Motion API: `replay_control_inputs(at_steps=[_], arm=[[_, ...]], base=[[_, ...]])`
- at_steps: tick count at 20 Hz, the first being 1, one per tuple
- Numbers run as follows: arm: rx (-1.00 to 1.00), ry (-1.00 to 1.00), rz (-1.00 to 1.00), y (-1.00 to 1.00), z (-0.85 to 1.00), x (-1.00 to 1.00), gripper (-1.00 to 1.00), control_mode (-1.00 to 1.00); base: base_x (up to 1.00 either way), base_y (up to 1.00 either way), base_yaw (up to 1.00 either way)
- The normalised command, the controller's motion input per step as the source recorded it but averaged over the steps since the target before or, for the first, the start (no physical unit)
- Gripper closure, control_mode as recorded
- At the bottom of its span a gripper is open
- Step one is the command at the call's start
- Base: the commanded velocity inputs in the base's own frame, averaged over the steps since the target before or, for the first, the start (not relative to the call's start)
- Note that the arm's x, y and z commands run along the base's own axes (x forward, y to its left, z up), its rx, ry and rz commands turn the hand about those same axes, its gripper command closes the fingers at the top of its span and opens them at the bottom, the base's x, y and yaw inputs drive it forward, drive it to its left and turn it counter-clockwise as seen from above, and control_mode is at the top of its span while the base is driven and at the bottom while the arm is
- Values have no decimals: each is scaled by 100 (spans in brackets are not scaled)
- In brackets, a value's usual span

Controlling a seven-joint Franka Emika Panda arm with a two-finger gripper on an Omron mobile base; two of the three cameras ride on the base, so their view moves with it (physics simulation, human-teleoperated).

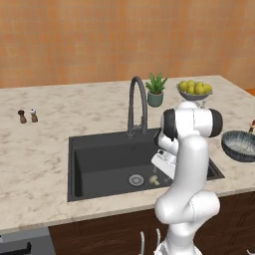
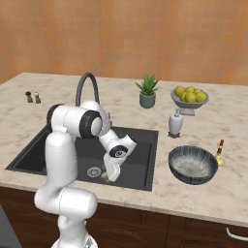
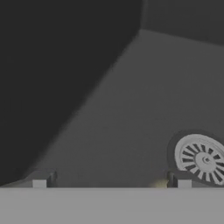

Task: Pick the mushroom from the sink and place it in the bowl. Then pick the bowl and place it in the microwave. Then close the microwave door and press the start button.

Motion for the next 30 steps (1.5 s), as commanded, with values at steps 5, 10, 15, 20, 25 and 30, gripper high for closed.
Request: replay_control_inputs(at_steps=[5, 10, 15, 20, 25, 30], arm=[[5, -2, 9, 0, -37, 46, -100, -100], [2, -3, 5, 3, -33, 45, -100, -100], [0, -5, 5, 20, -43, 25, -100, -100], [0, -4, 1, 18, -34, -3, -100, -100], [0, -4, 0, 8, -2, -43, 100, -100], [0, -5, 0, -4, 30, -30, 100, -100]], base=[[0, 0, 0], [0, 0, 0], [0, 0, 0], [0, 0, 0], [0, 0, 0], [0, 0, 0]])
